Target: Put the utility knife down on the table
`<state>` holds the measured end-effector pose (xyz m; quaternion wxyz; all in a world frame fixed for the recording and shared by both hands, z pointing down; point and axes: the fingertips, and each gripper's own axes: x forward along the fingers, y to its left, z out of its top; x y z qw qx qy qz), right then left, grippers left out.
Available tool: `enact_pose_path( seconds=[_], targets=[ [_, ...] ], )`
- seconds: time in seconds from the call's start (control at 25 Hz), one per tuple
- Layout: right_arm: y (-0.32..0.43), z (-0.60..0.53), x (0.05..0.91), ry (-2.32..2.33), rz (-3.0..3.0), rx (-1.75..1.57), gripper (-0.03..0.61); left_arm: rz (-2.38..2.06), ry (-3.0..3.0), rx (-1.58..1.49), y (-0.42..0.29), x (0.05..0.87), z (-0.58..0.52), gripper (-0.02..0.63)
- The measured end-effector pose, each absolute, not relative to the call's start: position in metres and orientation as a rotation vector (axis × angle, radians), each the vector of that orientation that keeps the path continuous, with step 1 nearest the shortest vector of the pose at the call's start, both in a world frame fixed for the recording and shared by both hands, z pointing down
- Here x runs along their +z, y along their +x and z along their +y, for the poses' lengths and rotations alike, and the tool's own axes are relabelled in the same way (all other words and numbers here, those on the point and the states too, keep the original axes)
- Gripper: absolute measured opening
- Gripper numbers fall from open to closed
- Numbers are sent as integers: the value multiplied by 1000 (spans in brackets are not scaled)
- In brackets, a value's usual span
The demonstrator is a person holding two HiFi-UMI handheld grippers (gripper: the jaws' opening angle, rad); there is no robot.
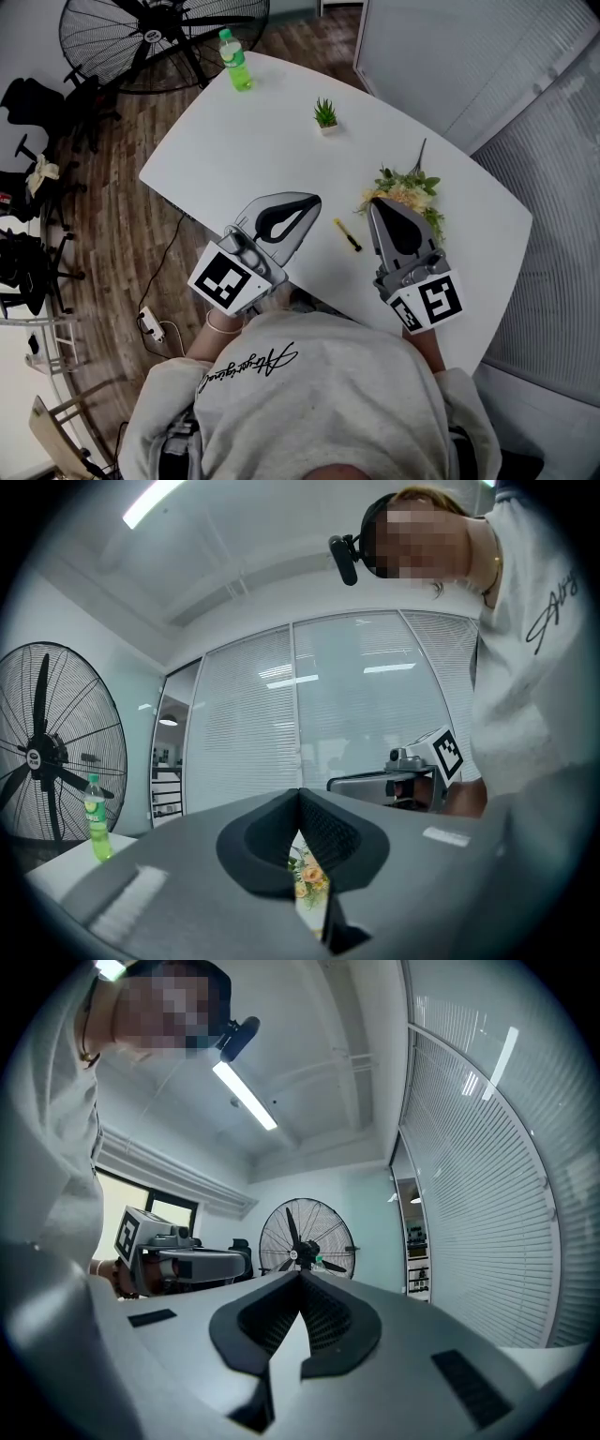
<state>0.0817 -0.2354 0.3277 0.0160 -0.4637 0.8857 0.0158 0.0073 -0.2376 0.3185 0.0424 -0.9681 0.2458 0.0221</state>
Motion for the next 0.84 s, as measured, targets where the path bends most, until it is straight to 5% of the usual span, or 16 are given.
enact_pose_path(
  seconds=[0.84],
  targets=[
    [88, -234, 329, -1450, 2772, 44, 2, 738, -2953, 67, 15, 313, -237, 0]
  ],
)
